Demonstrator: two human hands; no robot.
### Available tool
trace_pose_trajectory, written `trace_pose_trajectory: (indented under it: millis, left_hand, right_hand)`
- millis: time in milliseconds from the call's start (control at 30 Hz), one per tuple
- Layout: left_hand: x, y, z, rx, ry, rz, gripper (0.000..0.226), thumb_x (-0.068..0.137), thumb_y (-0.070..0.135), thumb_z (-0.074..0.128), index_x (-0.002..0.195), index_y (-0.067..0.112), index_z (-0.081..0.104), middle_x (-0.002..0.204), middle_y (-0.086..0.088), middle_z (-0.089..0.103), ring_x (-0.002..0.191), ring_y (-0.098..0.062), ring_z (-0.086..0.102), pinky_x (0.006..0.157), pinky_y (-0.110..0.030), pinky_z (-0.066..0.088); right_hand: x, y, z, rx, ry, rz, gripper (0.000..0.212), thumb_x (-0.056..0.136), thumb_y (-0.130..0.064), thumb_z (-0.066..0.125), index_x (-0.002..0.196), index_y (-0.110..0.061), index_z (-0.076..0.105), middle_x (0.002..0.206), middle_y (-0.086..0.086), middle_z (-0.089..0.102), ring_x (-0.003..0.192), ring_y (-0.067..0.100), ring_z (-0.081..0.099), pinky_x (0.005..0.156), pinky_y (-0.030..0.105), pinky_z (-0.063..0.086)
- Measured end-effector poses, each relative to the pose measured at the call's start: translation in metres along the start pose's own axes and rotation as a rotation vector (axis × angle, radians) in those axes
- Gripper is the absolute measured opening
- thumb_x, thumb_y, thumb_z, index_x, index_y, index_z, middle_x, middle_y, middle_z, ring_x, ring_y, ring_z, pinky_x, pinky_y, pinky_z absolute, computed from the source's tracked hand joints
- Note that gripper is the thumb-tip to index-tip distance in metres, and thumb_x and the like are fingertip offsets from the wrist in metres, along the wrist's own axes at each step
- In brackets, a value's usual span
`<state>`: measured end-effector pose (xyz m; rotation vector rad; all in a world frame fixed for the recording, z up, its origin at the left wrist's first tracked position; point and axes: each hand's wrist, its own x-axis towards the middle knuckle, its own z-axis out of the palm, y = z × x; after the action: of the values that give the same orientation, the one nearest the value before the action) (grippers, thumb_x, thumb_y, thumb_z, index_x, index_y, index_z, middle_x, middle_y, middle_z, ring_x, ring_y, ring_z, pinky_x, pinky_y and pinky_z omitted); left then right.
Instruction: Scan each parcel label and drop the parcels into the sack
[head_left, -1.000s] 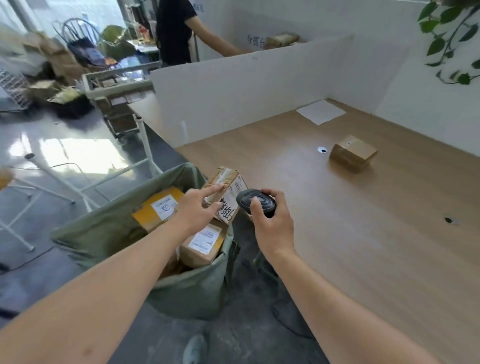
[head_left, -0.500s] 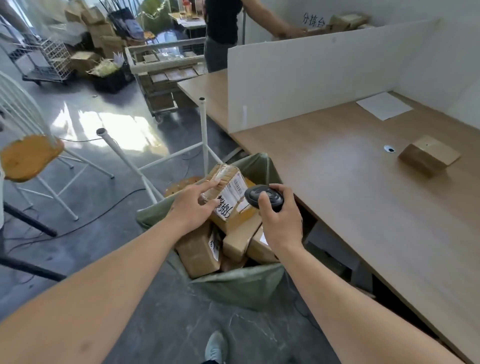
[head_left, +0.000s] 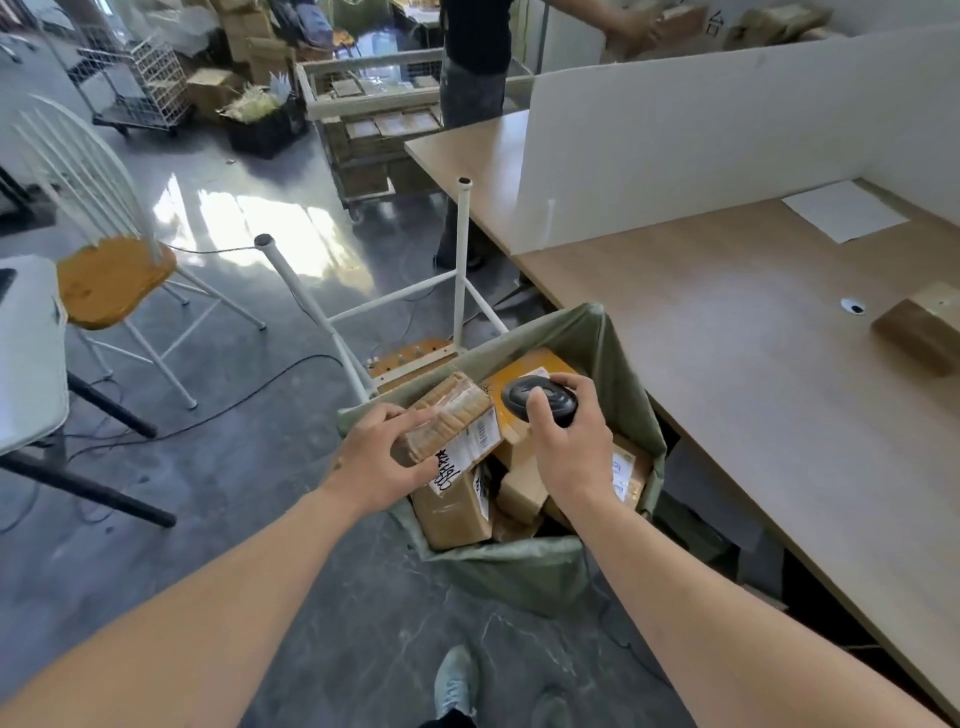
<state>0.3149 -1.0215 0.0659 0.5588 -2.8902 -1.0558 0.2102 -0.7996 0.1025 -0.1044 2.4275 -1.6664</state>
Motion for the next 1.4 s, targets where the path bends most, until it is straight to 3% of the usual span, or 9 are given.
trace_pose_trajectory:
  millis: [167, 267, 367, 500, 633, 767, 967, 1167, 1400]
  left_hand:
    - [-0.004, -0.010, 0.006, 0.134, -0.042, -0.122, 0.078, 0.067, 0.074, 0.061, 0.138, 0.043, 0.064, 0.112, 0.009, 0.050, 0.105, -0.018, 0.053, 0.093, -0.041, 0.053]
    - [0.002, 0.000, 0.012, 0.152, -0.066, -0.167, 0.066, 0.085, 0.062, 0.071, 0.145, 0.039, 0.059, 0.132, 0.001, 0.052, 0.124, -0.023, 0.054, 0.103, -0.042, 0.049]
    - [0.014, 0.017, 0.021, 0.208, -0.040, -0.161, 0.053, 0.096, 0.051, 0.069, 0.146, 0.033, 0.061, 0.153, -0.007, 0.049, 0.141, -0.028, 0.048, 0.110, -0.044, 0.045]
    - [0.029, 0.030, 0.032, 0.320, -0.027, -0.141, 0.033, 0.104, 0.032, 0.062, 0.136, 0.025, 0.069, 0.142, -0.003, 0.063, 0.134, -0.025, 0.054, 0.103, -0.041, 0.049]
    - [0.037, 0.033, 0.041, 0.392, -0.030, -0.155, 0.041, 0.101, 0.014, 0.059, 0.141, 0.025, 0.064, 0.140, 0.000, 0.064, 0.134, -0.024, 0.054, 0.102, -0.041, 0.051]
    - [0.044, 0.045, 0.043, 0.378, -0.047, -0.099, 0.049, 0.100, 0.023, 0.061, 0.149, 0.024, 0.054, 0.144, 0.001, 0.058, 0.131, -0.025, 0.056, 0.101, -0.041, 0.052]
    - [0.055, 0.080, 0.045, 0.456, -0.147, 0.076, 0.061, 0.102, 0.038, 0.057, 0.159, 0.026, 0.041, 0.163, -0.002, 0.042, 0.147, -0.028, 0.041, 0.122, -0.045, 0.036]
    - [0.061, 0.140, 0.040, 0.530, -0.168, 0.240, 0.063, 0.102, 0.054, 0.050, 0.160, 0.030, 0.039, 0.164, -0.003, 0.040, 0.148, -0.032, 0.040, 0.123, -0.046, 0.034]
    - [0.057, 0.242, 0.063, 0.513, -0.150, 0.403, 0.066, 0.101, 0.061, 0.046, 0.160, 0.031, 0.039, 0.167, -0.002, 0.036, 0.153, -0.031, 0.034, 0.125, -0.049, 0.030]
  right_hand:
    - [-0.002, 0.007, -0.001, -0.030, -0.012, 0.022, 0.029, 0.104, -0.051, 0.062, 0.130, -0.045, 0.052, 0.116, -0.011, 0.068, 0.103, 0.010, 0.068, 0.089, 0.043, 0.063]
    - [-0.003, 0.011, -0.004, -0.015, -0.021, 0.046, 0.024, 0.104, -0.047, 0.063, 0.125, -0.046, 0.053, 0.112, -0.015, 0.068, 0.100, 0.009, 0.068, 0.089, 0.042, 0.061]
    - [-0.002, 0.012, -0.007, 0.008, -0.028, 0.065, 0.020, 0.104, -0.043, 0.064, 0.121, -0.045, 0.053, 0.105, -0.022, 0.065, 0.096, 0.006, 0.067, 0.088, 0.038, 0.060]
    - [0.001, 0.013, -0.011, 0.005, -0.023, 0.067, 0.022, 0.104, -0.044, 0.064, 0.123, -0.045, 0.053, 0.106, -0.022, 0.065, 0.097, 0.006, 0.068, 0.087, 0.037, 0.060]
    - [0.005, 0.013, -0.018, -0.003, -0.010, 0.068, 0.022, 0.105, -0.043, 0.064, 0.125, -0.043, 0.054, 0.104, -0.025, 0.064, 0.097, 0.004, 0.068, 0.088, 0.034, 0.061]
    - [0.008, 0.010, -0.024, -0.012, 0.014, 0.048, 0.025, 0.105, -0.043, 0.064, 0.128, -0.042, 0.054, 0.105, -0.027, 0.062, 0.096, 0.004, 0.068, 0.086, 0.032, 0.062]
    - [0.007, -0.003, -0.038, -0.006, 0.087, 0.027, 0.023, 0.104, -0.041, 0.065, 0.125, -0.040, 0.055, 0.101, -0.025, 0.064, 0.088, -0.001, 0.066, 0.071, 0.017, 0.054]
    - [-0.001, -0.011, -0.074, 0.005, 0.211, 0.026, 0.023, 0.102, -0.047, 0.064, 0.123, -0.040, 0.055, 0.101, -0.020, 0.068, 0.092, 0.004, 0.068, 0.084, 0.037, 0.060]
    - [-0.016, -0.007, -0.161, 0.023, 0.384, -0.019, 0.024, 0.102, -0.046, 0.066, 0.122, -0.040, 0.054, 0.101, -0.023, 0.065, 0.093, 0.005, 0.067, 0.087, 0.040, 0.062]
